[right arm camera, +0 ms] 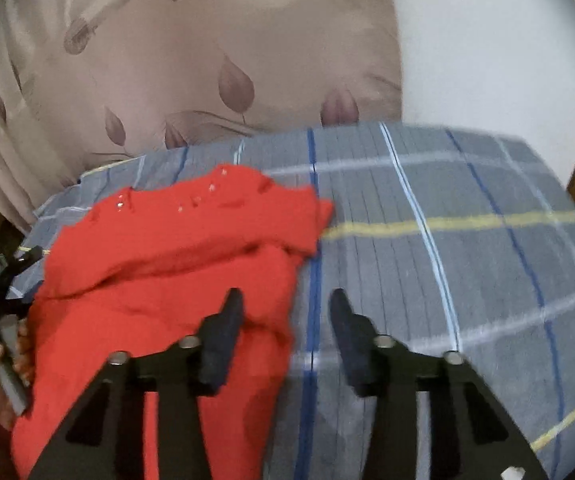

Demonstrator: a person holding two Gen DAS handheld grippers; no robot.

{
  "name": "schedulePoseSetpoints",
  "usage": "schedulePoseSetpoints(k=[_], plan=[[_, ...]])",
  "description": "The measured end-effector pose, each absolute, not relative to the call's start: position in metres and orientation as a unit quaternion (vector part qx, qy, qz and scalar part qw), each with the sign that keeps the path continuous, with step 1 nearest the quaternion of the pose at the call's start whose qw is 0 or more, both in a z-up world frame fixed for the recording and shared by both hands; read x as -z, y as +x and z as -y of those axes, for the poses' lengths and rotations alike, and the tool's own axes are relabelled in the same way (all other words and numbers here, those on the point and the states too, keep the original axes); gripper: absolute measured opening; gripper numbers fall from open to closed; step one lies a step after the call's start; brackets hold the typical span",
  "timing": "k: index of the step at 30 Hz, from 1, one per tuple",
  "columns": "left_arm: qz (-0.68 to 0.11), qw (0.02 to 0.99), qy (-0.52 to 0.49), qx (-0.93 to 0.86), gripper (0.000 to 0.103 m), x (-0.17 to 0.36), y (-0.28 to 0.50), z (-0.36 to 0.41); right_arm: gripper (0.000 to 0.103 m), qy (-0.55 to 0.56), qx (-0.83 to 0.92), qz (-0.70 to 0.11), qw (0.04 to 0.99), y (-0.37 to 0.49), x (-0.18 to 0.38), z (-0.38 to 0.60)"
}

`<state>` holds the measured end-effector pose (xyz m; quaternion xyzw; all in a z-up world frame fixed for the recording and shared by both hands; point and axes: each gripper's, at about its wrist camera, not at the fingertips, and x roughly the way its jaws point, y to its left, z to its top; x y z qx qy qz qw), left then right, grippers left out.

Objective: Fold small clothes

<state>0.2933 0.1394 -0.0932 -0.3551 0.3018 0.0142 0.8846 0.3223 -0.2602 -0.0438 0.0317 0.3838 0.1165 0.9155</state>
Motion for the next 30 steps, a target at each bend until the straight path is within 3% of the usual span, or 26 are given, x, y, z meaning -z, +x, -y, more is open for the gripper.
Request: schedulePoseSetpoints(k=[2, 9, 13, 18, 20, 22, 26, 30], plan=[[-0.301, 0.885, -0.356, -0.014, 0.102, 0.093, 0.294, -0.139, 0.025, 0.020, -0.125, -0.381, 0.916, 0.338, 0.044, 0.246], [-0.301, 0.885, -0.355, -0.014, 0.102, 0.093, 0.295, -0.139, 0.022, -0.027, -0.098, -0.430, 0.897, 0.368, 0.087, 0.227], [-0.302, 0.885, -0.353, -0.033, 0.102, 0.093, 0.295, -0.142, 0.035, -0.018, -0.087, -0.424, 0.901, 0.366, 0.089, 0.231], [-0.359, 0.885, -0.270, -0.127, 0.101, 0.088, 0.312, -0.156, 0.040, 0.047, -0.103, -0.420, 0.900, 0.345, 0.076, 0.258], [-0.384, 0.880, -0.239, -0.145, 0.100, 0.088, 0.320, -0.166, 0.057, 0.052, -0.097, -0.402, 0.909, 0.323, 0.069, 0.271], [-0.389, 0.880, -0.233, -0.138, 0.096, 0.085, 0.317, -0.180, 0.067, 0.070, -0.103, -0.384, 0.915, 0.297, 0.059, 0.280], [-0.363, 0.897, -0.224, -0.115, 0.096, 0.071, 0.282, -0.200, 0.068, 0.107, -0.122, -0.355, 0.921, 0.237, 0.043, 0.297], [-0.371, 0.874, -0.312, 0.029, 0.096, 0.076, 0.252, -0.200, 0.069, 0.122, -0.129, -0.357, 0.917, 0.203, 0.041, 0.302]])
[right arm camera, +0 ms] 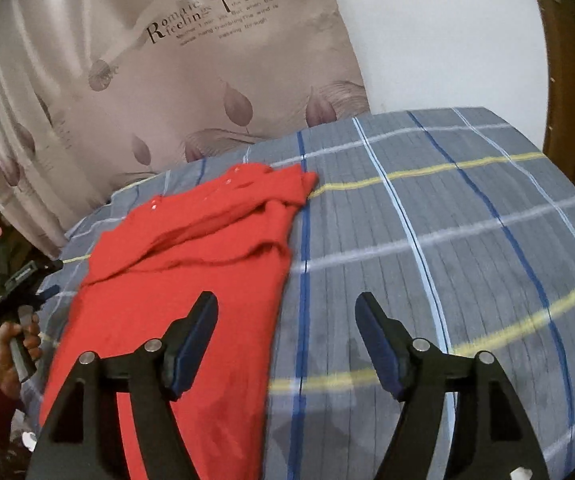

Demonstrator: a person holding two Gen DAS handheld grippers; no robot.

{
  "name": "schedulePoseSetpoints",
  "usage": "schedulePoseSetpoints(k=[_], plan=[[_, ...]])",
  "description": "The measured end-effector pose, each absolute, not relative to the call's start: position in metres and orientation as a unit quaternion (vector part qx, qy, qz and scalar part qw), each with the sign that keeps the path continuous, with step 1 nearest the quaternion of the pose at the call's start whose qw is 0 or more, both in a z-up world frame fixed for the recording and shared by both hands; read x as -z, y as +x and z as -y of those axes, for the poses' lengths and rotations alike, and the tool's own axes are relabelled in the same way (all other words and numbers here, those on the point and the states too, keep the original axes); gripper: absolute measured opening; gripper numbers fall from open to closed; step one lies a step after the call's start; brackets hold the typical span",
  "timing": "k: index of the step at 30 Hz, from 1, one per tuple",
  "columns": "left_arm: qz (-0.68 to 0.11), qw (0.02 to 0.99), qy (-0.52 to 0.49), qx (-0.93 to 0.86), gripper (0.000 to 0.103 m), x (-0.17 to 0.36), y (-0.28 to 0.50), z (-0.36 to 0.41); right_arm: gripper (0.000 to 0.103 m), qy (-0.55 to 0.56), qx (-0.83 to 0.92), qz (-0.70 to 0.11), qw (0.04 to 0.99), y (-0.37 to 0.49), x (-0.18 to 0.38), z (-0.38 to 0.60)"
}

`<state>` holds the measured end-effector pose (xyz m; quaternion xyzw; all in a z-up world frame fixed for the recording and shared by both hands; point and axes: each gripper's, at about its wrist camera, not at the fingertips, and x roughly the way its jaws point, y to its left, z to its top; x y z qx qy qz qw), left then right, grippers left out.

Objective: Fold small clothes

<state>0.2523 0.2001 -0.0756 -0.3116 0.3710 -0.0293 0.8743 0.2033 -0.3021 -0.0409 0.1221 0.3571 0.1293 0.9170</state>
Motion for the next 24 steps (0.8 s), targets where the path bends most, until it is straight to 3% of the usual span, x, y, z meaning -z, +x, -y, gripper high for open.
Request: schedulePoseSetpoints(k=[7, 15, 24], plan=[[-0.379, 0.799, -0.435, 0.171, 0.096, 0.092, 0.251, -0.174, 0.079, 0.136, -0.145, -0.362, 0.911, 0.176, 0.047, 0.290], [-0.426, 0.830, -0.329, 0.147, 0.096, 0.091, 0.197, -0.160, 0.081, 0.126, -0.169, -0.397, 0.893, 0.120, 0.065, 0.297], [-0.416, 0.868, -0.222, 0.157, 0.096, 0.093, 0.099, -0.138, 0.081, 0.116, -0.207, -0.420, 0.876, 0.063, 0.082, 0.282]])
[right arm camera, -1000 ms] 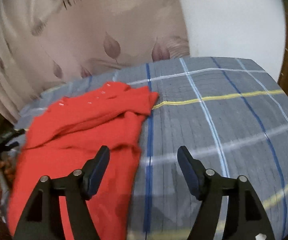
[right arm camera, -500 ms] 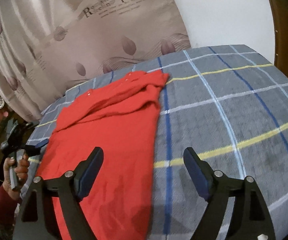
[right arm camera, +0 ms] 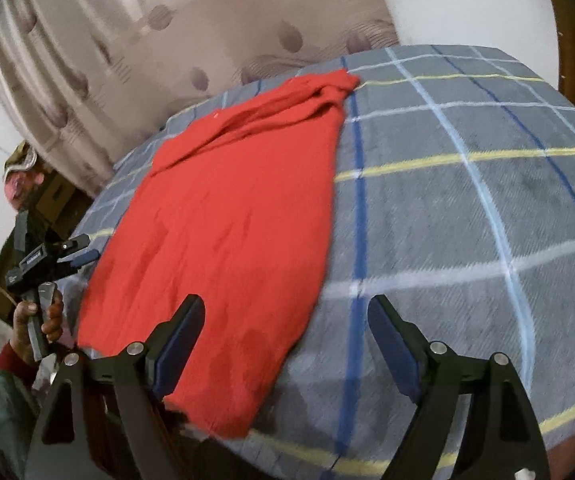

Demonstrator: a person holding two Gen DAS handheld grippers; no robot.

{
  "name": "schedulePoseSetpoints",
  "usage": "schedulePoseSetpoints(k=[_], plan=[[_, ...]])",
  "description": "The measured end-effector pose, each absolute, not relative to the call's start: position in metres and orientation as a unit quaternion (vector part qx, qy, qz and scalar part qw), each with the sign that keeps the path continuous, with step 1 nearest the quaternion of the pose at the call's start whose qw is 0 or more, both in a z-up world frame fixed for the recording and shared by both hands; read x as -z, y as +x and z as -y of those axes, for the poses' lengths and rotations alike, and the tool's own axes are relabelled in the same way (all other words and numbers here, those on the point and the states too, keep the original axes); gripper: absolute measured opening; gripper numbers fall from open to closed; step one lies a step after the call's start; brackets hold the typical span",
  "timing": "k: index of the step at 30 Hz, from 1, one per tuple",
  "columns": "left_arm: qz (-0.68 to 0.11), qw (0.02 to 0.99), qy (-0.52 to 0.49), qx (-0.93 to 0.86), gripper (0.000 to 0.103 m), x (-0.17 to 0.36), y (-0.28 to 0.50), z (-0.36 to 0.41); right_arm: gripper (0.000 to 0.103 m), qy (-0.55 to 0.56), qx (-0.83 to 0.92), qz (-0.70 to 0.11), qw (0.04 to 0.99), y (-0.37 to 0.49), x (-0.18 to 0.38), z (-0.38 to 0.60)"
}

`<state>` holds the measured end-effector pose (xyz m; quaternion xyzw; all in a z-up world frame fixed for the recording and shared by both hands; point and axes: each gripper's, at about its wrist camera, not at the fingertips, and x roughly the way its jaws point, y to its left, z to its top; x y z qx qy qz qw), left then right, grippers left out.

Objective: Fold small clothes

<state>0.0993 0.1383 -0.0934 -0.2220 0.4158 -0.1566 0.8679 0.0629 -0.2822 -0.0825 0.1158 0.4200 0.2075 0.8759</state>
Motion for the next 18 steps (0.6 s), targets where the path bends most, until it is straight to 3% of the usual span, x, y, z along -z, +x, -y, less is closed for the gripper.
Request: schedulePoseSetpoints(k=[7, 14, 15, 17, 18], plan=[[-0.402, 0.879, -0.187, 0.173, 0.096, 0.099, 0.043, -0.117, 0.082, 0.107, -0.228, -0.416, 0.874, 0.034, 0.101, 0.261], [-0.382, 0.877, -0.206, 0.206, 0.095, 0.105, 0.029, -0.105, 0.080, 0.171, -0.283, -0.404, 0.853, 0.039, 0.107, 0.256], [-0.380, 0.877, -0.209, 0.206, 0.095, 0.104, 0.030, -0.105, 0.078, 0.185, -0.289, -0.404, 0.848, 0.040, 0.108, 0.258], [-0.377, 0.874, -0.224, 0.208, 0.092, 0.105, 0.031, -0.109, 0.055, 0.210, -0.287, -0.408, 0.841, 0.043, 0.112, 0.265], [-0.375, 0.872, -0.237, 0.209, 0.090, 0.106, 0.031, -0.111, 0.050, 0.220, -0.284, -0.412, 0.837, 0.044, 0.115, 0.268]])
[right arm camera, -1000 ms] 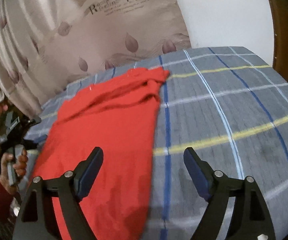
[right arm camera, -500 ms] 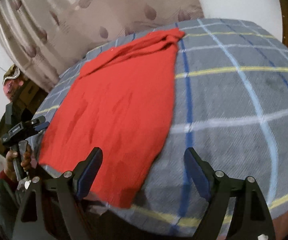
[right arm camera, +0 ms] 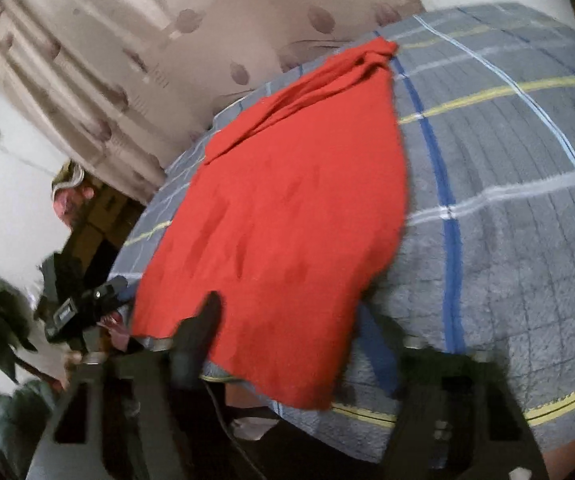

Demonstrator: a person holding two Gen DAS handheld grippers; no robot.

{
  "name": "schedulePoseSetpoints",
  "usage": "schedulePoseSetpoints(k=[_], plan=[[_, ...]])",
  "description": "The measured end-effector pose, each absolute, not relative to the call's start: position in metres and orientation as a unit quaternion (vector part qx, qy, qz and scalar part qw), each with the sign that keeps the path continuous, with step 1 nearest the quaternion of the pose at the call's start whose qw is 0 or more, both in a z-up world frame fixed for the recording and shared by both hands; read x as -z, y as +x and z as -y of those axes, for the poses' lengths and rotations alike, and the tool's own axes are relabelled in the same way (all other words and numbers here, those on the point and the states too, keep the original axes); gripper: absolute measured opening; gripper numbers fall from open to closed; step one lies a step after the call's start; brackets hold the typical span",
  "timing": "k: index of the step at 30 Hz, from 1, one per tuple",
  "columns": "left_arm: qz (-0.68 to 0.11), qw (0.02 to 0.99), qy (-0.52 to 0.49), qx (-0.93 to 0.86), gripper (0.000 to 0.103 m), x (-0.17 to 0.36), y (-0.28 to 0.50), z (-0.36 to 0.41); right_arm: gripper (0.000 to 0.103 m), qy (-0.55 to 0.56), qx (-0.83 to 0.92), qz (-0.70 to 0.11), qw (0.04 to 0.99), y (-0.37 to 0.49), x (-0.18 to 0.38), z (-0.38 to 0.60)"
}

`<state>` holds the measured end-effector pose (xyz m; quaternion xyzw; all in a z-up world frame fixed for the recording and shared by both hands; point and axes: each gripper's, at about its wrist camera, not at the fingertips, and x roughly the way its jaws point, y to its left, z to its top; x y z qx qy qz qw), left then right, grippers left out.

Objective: Fold small clothes
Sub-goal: 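Grasp the sweater hem with the right gripper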

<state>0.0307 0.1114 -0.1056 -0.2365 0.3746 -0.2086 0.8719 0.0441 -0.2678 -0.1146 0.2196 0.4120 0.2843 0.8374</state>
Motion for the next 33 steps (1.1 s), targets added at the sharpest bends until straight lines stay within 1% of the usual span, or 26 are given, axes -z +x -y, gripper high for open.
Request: schedulePoseSetpoints(k=[2, 5, 7, 10, 15, 22, 27, 30, 33], plan=[[-0.375, 0.867, -0.251, 0.209, 0.076, 0.108, 0.030, -0.115, 0.032, 0.232, -0.279, -0.418, 0.833, 0.046, 0.119, 0.271], [-0.376, 0.868, -0.255, 0.201, 0.065, 0.110, 0.027, -0.118, 0.024, 0.236, -0.277, -0.419, 0.832, 0.048, 0.121, 0.272], [-0.378, 0.871, -0.245, 0.196, 0.064, 0.108, 0.025, -0.116, 0.023, 0.233, -0.285, -0.422, 0.829, 0.048, 0.121, 0.269], [-0.381, 0.882, -0.213, 0.180, 0.064, 0.105, 0.020, -0.106, 0.023, 0.232, -0.297, -0.422, 0.825, 0.047, 0.122, 0.265], [-0.392, 0.897, -0.140, 0.151, 0.065, 0.101, 0.018, -0.086, 0.025, 0.283, -0.329, -0.425, 0.794, 0.053, 0.132, 0.270], [-0.397, 0.902, -0.098, 0.135, 0.066, 0.101, 0.017, -0.075, 0.026, 0.274, -0.328, -0.422, 0.799, 0.052, 0.131, 0.266], [-0.400, 0.904, -0.080, 0.129, 0.067, 0.102, 0.018, -0.070, 0.032, 0.285, -0.336, -0.418, 0.795, 0.056, 0.133, 0.267], [-0.401, 0.904, -0.070, 0.128, 0.070, 0.101, 0.017, -0.066, 0.034, 0.288, -0.336, -0.415, 0.795, 0.055, 0.133, 0.267], [-0.403, 0.905, -0.057, 0.126, 0.074, 0.101, 0.017, -0.060, 0.040, 0.292, -0.338, -0.409, 0.796, 0.054, 0.133, 0.266]])
